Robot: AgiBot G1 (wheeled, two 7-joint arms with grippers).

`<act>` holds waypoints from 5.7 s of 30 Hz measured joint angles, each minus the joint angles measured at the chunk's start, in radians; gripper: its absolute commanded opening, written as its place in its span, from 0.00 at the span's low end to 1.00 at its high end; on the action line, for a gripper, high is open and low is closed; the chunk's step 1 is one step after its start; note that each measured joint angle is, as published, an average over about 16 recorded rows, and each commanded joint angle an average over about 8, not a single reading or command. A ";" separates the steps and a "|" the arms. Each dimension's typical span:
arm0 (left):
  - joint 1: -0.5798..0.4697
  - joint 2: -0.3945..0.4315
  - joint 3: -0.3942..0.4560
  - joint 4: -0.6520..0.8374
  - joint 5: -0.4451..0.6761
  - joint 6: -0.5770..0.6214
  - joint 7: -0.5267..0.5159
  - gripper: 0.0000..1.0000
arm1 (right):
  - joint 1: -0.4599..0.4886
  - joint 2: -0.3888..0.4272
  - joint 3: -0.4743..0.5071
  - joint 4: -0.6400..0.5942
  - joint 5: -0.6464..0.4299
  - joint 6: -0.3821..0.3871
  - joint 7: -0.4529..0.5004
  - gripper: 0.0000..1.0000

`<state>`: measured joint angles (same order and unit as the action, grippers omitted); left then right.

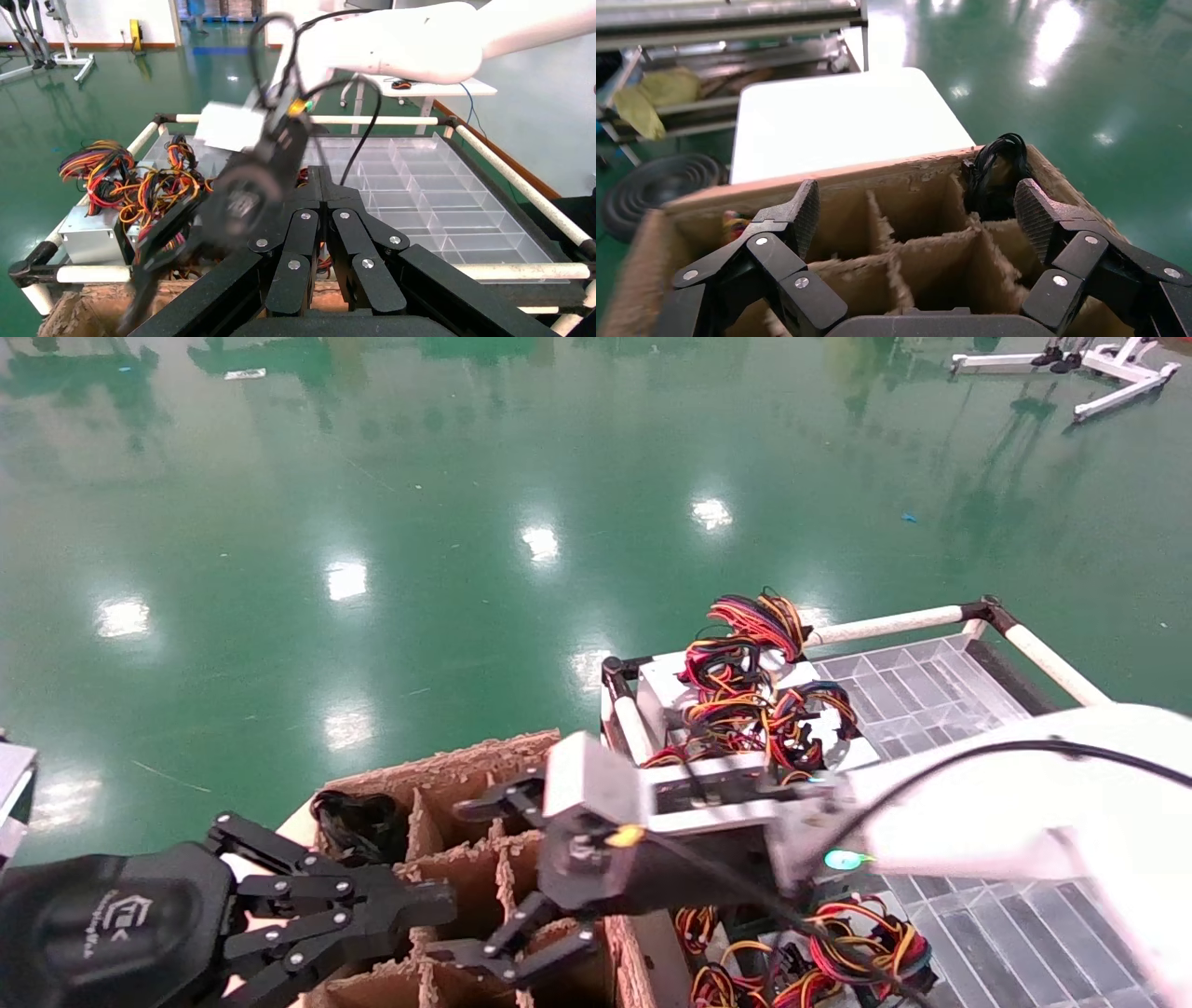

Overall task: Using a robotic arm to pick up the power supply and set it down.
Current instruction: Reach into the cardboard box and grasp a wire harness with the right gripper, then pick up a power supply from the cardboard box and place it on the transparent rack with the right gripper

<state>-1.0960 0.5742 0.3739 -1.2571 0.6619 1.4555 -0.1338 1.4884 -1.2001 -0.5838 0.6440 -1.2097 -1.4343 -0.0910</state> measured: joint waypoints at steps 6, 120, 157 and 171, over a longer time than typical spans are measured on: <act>0.000 0.000 0.000 0.000 0.000 0.000 0.000 0.02 | 0.036 -0.111 -0.045 -0.148 -0.041 0.103 -0.126 1.00; 0.000 0.000 0.001 0.000 0.000 0.000 0.000 0.86 | 0.173 -0.115 -0.629 -0.363 1.247 0.183 -0.236 0.00; 0.000 0.000 0.001 0.000 -0.001 0.000 0.000 1.00 | 0.569 0.568 -0.787 -0.275 0.984 -0.155 -0.069 0.00; 0.000 0.000 0.001 0.000 -0.001 0.000 0.000 1.00 | 0.624 0.731 -0.842 -0.235 0.921 -0.155 -0.041 0.00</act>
<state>-1.0962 0.5738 0.3749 -1.2571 0.6613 1.4552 -0.1333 2.1125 -0.4688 -1.4258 0.4094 -0.2891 -1.5889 -0.1317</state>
